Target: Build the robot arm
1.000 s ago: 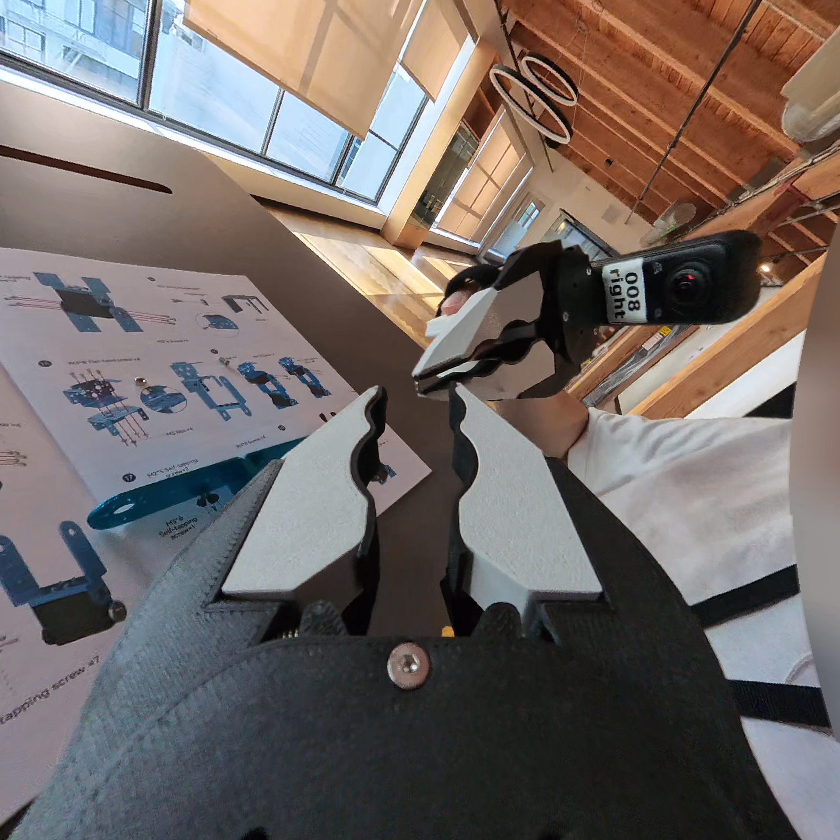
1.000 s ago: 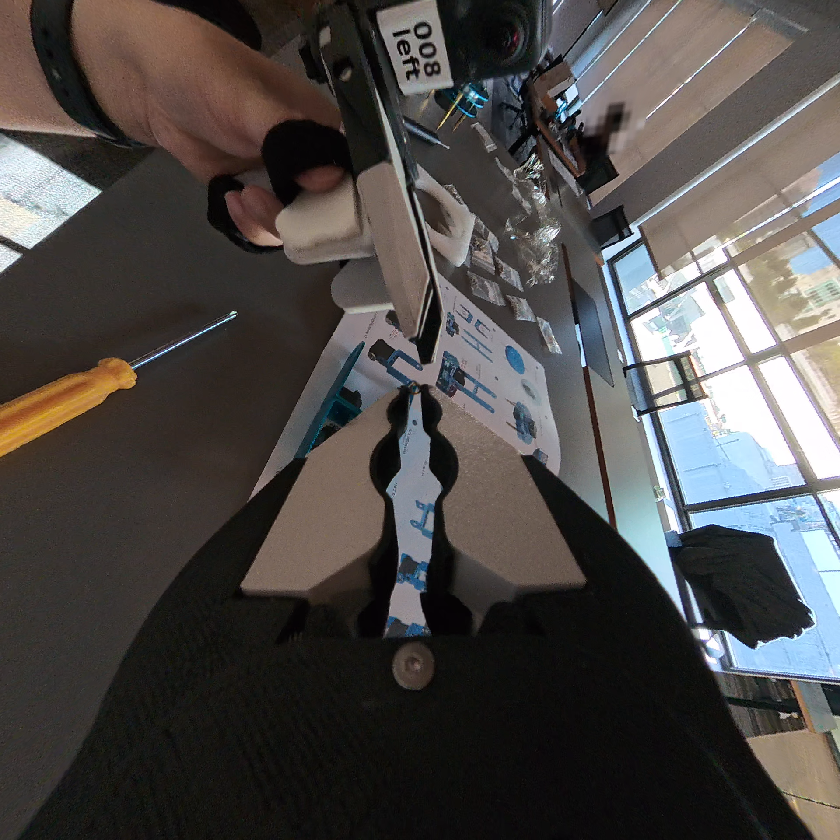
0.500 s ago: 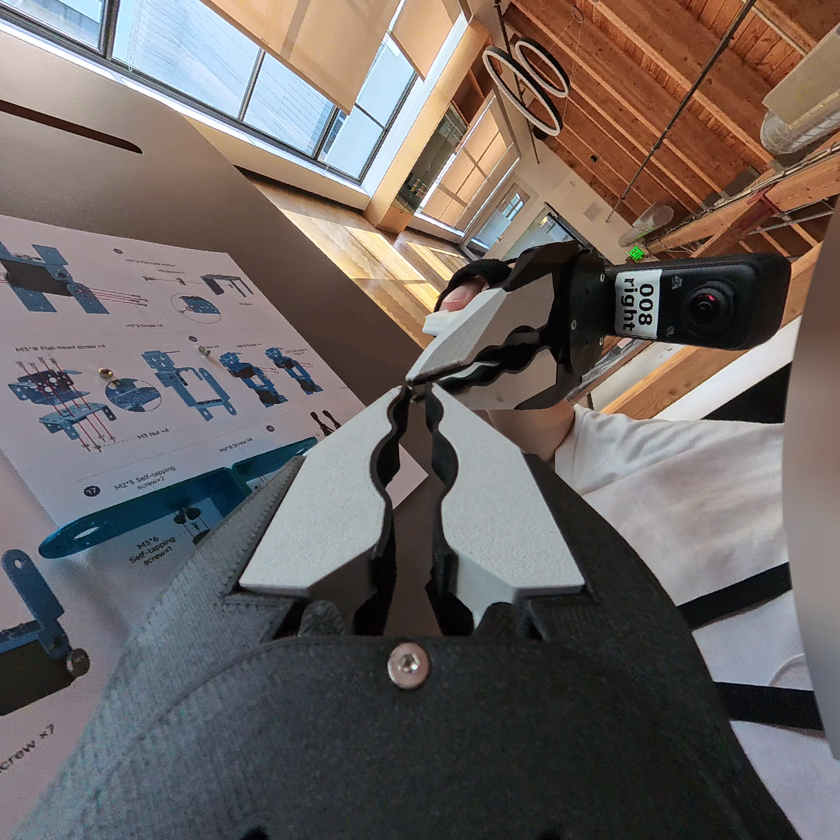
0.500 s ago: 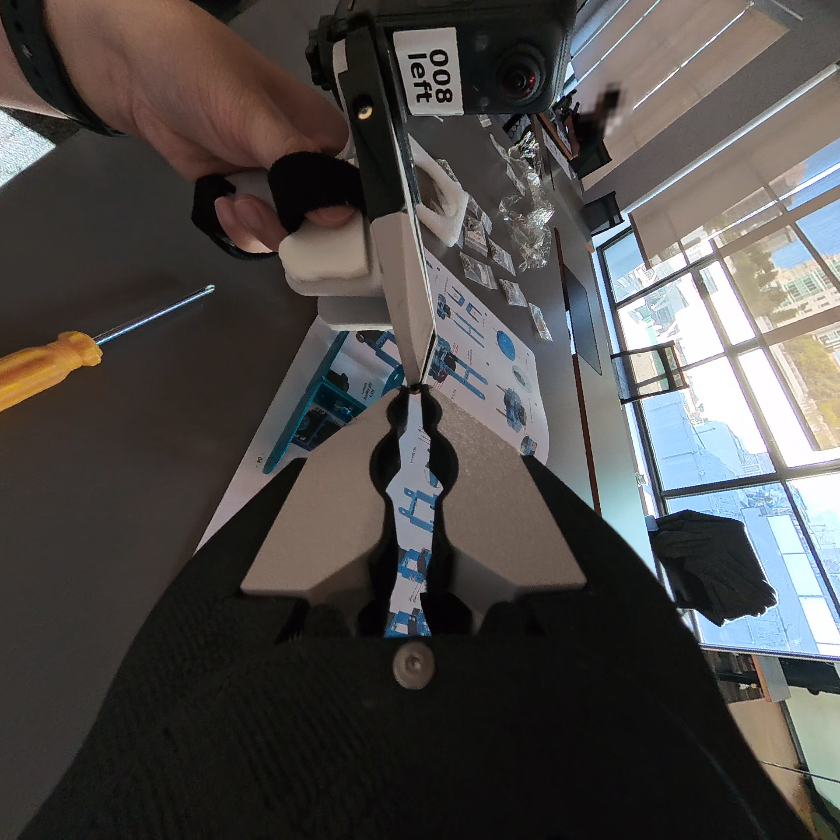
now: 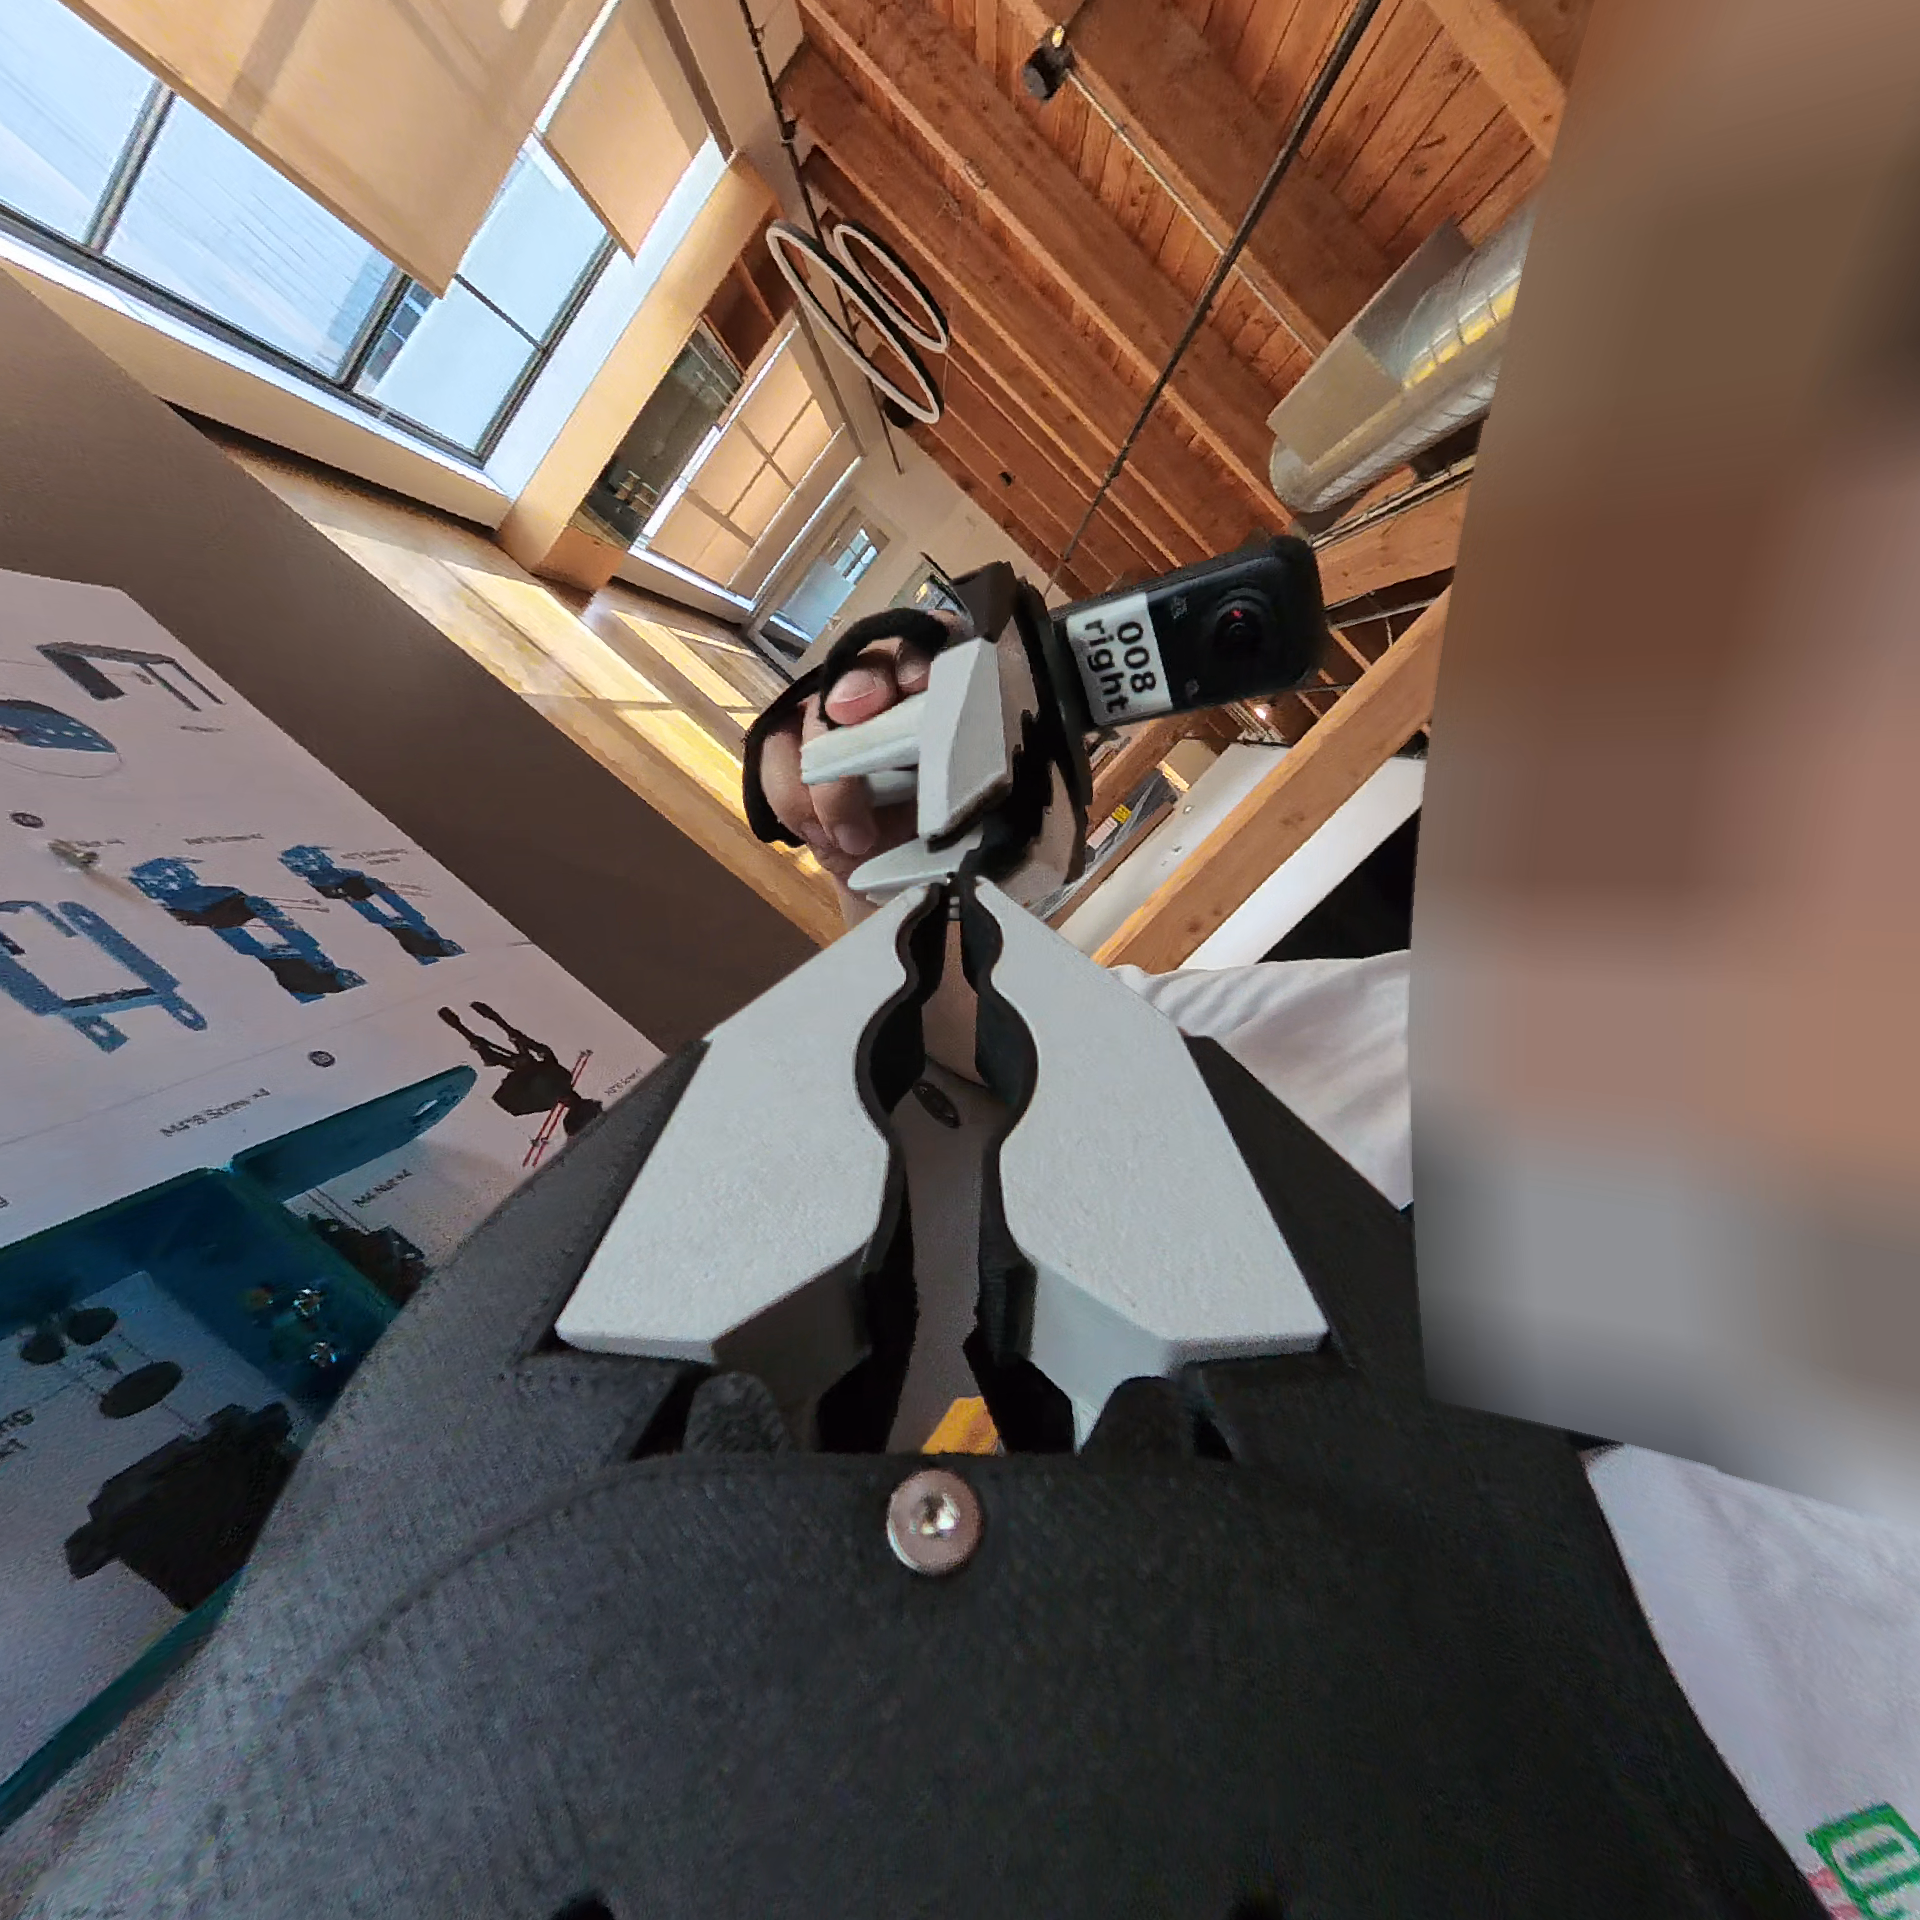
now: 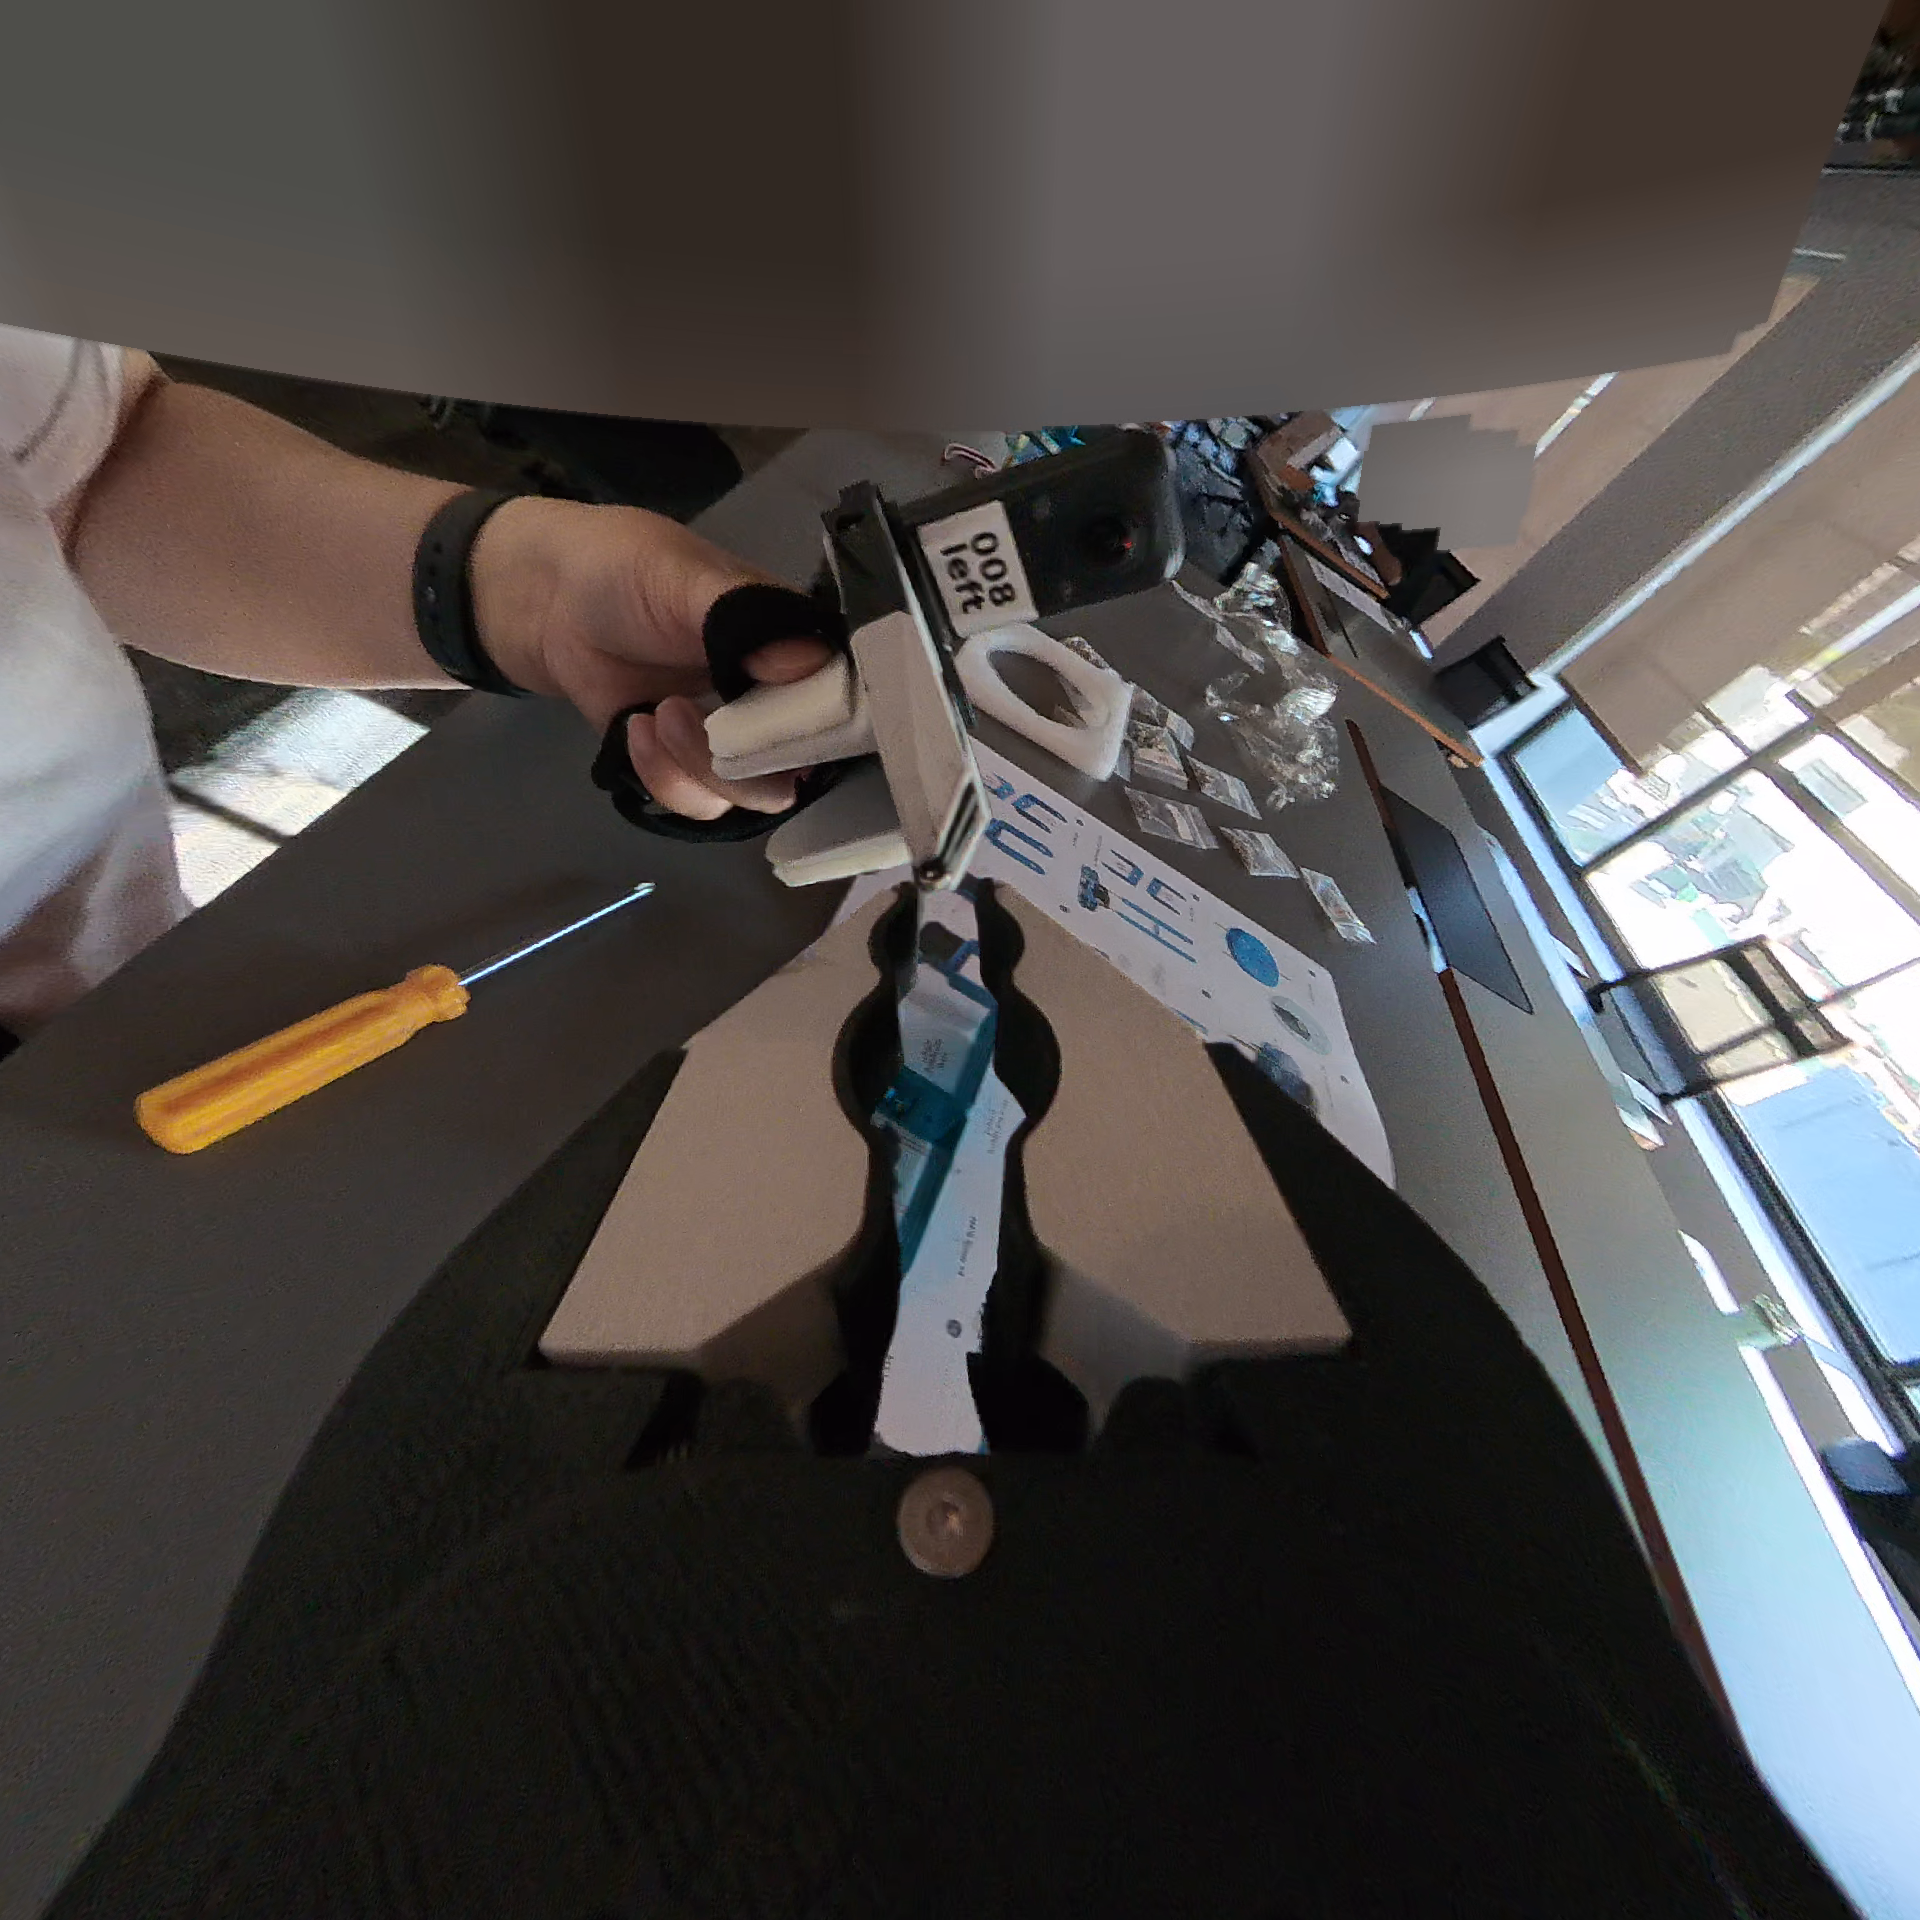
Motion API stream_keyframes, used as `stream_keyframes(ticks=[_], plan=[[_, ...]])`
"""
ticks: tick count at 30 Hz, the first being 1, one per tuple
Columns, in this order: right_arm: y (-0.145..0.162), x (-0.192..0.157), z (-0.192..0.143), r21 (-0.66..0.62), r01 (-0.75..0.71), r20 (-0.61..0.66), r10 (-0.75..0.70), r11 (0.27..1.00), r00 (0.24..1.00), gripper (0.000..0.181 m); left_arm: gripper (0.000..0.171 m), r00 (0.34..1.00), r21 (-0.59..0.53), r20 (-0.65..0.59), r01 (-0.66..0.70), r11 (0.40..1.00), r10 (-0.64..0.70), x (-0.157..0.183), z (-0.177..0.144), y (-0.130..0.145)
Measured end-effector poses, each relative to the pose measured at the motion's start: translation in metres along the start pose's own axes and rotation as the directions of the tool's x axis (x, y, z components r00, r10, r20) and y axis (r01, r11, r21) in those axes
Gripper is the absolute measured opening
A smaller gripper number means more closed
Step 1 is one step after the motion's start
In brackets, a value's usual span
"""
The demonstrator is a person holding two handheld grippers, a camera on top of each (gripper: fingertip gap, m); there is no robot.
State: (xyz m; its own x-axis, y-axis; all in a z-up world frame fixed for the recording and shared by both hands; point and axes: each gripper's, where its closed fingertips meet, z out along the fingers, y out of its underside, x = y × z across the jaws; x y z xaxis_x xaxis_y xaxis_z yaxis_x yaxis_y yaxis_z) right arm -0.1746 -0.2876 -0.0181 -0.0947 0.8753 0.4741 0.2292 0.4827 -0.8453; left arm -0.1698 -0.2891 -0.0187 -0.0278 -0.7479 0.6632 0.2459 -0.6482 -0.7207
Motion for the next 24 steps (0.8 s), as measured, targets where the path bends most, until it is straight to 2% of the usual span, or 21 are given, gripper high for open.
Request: stream_keyframes(ticks=[7, 24], plan=[[-0.002, -0.013, 0.001, 0.020, 0.022, 0.066, -0.023, 1.000, 0.998, 0.009, 0.000, 0.999, -0.035, -0.032, -0.013, 0.999, 0.012, 0.007, 0.002, 0.008], [-0.010, -0.013, 0.000, 0.054, 0.059, 0.039, -0.061, 0.997, 0.997, 0.005, 0.000, 0.995, -0.010, -0.098, 0.026, 1.000, -0.026, 0.015, 0.003, 0.007]])
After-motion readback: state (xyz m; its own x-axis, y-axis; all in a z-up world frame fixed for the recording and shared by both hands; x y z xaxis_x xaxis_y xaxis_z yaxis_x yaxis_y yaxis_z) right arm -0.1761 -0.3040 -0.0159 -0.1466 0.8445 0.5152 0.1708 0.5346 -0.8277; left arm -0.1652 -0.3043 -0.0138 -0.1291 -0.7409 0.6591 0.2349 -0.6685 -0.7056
